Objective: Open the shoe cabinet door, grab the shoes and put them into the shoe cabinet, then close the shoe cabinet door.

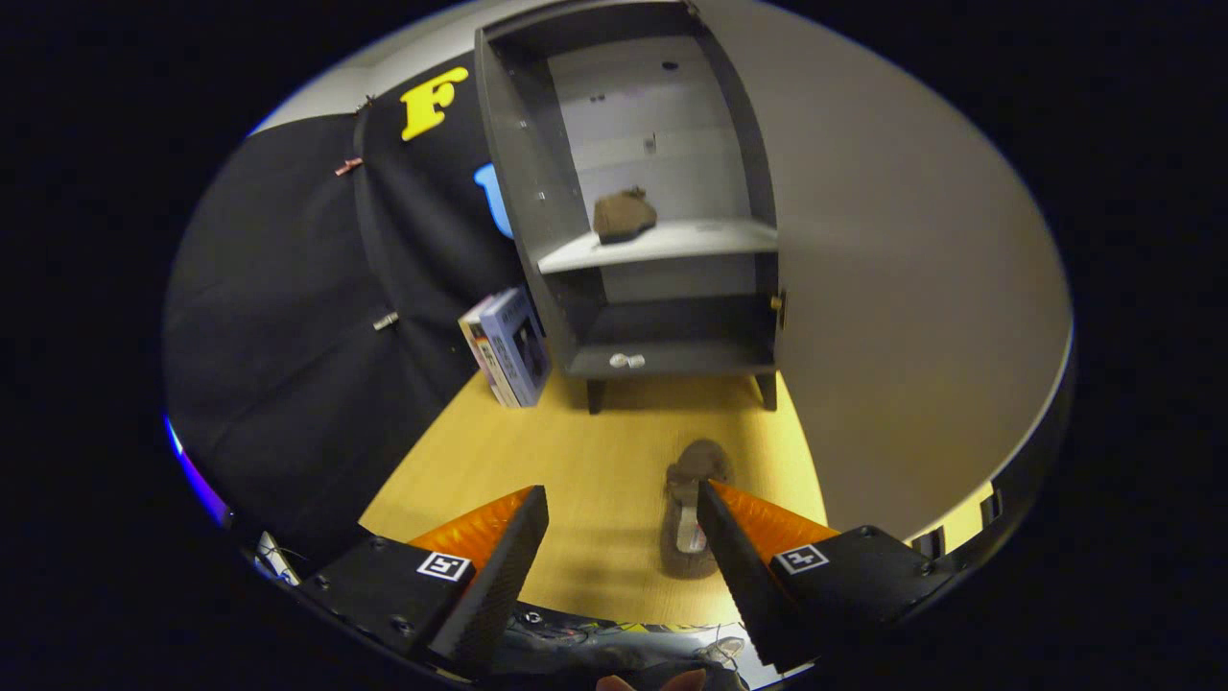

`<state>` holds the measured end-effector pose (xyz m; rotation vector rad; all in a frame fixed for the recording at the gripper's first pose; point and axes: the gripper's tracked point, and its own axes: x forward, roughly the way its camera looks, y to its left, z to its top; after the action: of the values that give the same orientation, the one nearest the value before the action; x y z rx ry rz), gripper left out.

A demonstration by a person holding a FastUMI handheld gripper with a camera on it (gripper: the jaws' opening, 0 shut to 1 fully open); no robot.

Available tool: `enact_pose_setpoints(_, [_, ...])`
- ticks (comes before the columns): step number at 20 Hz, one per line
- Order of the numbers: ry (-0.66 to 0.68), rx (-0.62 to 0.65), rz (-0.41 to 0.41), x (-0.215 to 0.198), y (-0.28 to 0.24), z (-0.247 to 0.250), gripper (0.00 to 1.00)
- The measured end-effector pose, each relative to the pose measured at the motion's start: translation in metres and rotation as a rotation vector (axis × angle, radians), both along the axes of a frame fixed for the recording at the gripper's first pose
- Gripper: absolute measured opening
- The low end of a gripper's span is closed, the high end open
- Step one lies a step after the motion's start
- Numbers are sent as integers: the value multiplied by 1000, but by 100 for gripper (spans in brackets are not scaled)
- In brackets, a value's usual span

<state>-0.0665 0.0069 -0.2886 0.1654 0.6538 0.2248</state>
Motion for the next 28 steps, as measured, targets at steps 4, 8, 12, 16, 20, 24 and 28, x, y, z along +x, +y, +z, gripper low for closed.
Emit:
enact_pose_setpoints(4, [151,-29,-23,22,4,-94,99])
enact_pose_setpoints(8, [250,-40,-55,40,10,-165,99])
enact_pose_setpoints(12, [241,-61,-105,69,12,-194,84])
enact_pose_setpoints(16, [160,-117,-189,102,4,-202,61])
enact_pose_setpoints(20, [128,-74,-284,133,-10,-209,31])
enact_pose_setpoints(24, [68,-32,-320,156,-16,-204,8])
enact_pose_setpoints(28, [-30,-60,-288,159,-16,-169,8])
